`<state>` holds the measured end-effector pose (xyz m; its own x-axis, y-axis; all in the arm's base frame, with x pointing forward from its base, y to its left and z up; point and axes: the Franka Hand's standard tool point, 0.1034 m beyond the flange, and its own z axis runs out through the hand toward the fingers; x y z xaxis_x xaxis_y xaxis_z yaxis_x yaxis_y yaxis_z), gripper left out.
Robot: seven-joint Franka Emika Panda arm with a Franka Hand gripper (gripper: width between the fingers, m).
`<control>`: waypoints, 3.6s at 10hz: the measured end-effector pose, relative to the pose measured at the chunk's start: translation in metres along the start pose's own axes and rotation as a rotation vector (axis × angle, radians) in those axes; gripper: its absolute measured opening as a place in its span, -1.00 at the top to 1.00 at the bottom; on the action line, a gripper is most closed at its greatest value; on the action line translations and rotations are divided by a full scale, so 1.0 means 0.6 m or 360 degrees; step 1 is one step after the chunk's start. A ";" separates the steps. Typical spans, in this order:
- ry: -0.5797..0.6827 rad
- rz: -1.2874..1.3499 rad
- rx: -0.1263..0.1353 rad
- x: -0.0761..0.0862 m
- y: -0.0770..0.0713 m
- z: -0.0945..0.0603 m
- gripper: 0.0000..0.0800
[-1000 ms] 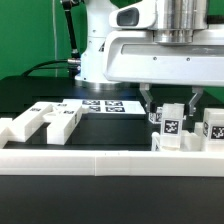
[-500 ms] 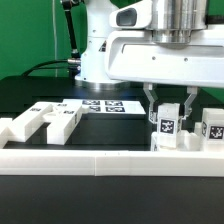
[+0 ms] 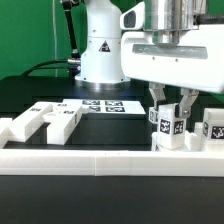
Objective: Assemble chair
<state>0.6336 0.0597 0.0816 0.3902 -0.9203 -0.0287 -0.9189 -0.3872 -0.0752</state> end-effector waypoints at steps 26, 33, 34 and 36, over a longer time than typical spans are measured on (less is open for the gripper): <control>0.0007 -0.1217 -0.0067 -0.004 0.001 0.001 -0.62; 0.0008 -0.1595 -0.0080 0.009 0.005 0.000 -0.28; 0.0008 -0.1584 -0.0080 0.009 0.005 0.000 0.09; 0.0012 -0.1372 -0.0077 0.008 0.004 0.000 0.27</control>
Offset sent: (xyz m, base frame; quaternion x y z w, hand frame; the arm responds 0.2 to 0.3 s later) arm -0.0026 -0.0064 -0.0071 -0.0310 0.0014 0.2585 0.9655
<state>0.6331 0.0542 0.0812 0.9522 -0.3046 0.0255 -0.3040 -0.9524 -0.0253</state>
